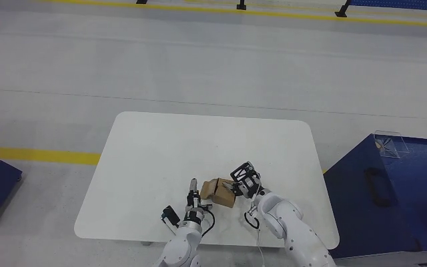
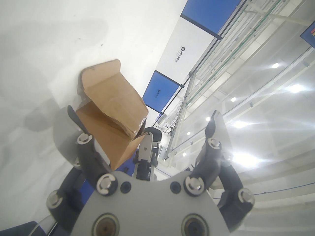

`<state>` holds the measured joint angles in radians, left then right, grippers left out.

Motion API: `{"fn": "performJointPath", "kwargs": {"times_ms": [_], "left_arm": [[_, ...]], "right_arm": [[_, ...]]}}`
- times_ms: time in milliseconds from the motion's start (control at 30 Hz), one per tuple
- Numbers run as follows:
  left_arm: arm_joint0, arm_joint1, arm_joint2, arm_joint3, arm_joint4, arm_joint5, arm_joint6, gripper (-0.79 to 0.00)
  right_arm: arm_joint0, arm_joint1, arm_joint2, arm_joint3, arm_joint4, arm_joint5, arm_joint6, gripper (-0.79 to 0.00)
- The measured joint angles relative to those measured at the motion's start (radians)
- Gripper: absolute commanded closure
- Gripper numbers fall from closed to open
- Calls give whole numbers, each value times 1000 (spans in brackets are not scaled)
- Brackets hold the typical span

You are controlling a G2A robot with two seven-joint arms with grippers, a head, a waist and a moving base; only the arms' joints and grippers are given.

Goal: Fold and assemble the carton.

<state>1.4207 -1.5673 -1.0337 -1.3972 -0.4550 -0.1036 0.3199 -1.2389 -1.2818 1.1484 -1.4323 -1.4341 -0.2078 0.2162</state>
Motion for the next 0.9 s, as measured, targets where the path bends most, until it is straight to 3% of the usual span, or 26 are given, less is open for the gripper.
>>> {"fn": "performJointPath", "kwargs": {"times_ms": [267, 567, 900], "left_arm": [[-61, -32, 30, 129, -39, -176, 67, -785], [-109, -53, 34, 223, 12, -290, 129, -785], [-97, -60, 8, 220, 138, -505, 162, -785]], "right_arm": [[13, -4, -15, 16, -10, 5, 11, -785], [24, -8, -31, 31, -25, 1, 23, -785], [27, -10, -36, 39, -27, -2, 27, -785]]}}
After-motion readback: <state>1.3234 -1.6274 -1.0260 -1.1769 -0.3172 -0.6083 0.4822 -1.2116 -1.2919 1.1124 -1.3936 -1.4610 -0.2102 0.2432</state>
